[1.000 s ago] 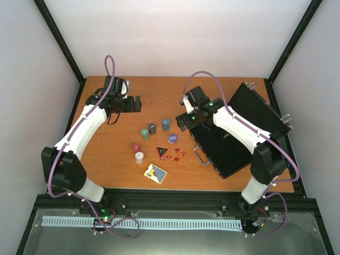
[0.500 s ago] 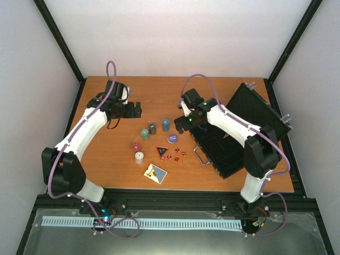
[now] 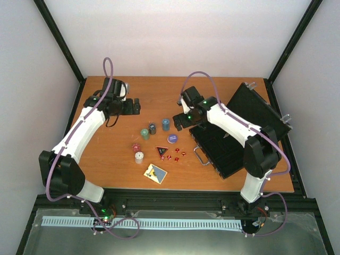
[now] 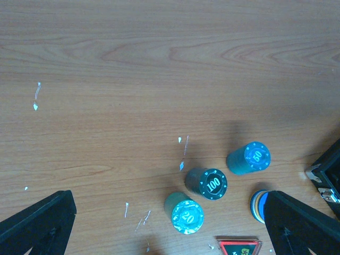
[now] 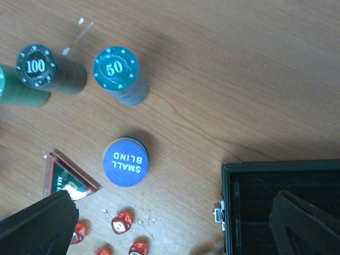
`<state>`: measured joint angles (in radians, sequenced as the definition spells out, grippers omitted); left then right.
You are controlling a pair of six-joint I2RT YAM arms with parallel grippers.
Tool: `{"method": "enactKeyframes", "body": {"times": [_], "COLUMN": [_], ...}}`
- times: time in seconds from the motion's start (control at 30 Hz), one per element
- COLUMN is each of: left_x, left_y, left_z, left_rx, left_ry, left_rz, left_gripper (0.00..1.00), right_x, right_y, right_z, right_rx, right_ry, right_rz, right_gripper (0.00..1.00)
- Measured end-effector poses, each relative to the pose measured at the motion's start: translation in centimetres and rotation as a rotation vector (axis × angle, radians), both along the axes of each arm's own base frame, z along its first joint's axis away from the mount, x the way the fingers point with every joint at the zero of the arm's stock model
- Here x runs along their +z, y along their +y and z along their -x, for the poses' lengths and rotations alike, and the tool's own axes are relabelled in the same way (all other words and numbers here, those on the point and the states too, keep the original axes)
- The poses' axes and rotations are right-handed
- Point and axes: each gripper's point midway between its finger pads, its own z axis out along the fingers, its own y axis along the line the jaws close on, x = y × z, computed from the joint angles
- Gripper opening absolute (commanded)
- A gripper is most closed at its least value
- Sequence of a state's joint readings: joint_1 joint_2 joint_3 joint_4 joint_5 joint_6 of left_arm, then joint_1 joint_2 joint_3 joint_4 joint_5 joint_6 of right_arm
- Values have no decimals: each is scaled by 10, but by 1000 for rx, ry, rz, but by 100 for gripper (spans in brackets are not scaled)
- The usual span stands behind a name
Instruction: Pack up texas hold em set
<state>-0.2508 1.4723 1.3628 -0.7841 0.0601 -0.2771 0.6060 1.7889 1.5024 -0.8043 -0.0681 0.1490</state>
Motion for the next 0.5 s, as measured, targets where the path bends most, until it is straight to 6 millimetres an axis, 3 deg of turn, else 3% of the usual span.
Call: {"method": "enactKeyframes", "body": {"times": [0.2, 0.5], "left_x": [3, -5], "left_y": [0, 4], "left_z": [0, 5], "left_rx": [3, 14], "left_ry": [-4, 26], "left_rz": [3, -12], "left_gripper": [100, 100], "right_x": [-1, -52], "right_y": [10, 43], "right_z": [-7, 13], "right_rx": [-4, 90], "right_ry": [14, 138], "right_rz": [-11, 54], "right_gripper": [96, 89]}}
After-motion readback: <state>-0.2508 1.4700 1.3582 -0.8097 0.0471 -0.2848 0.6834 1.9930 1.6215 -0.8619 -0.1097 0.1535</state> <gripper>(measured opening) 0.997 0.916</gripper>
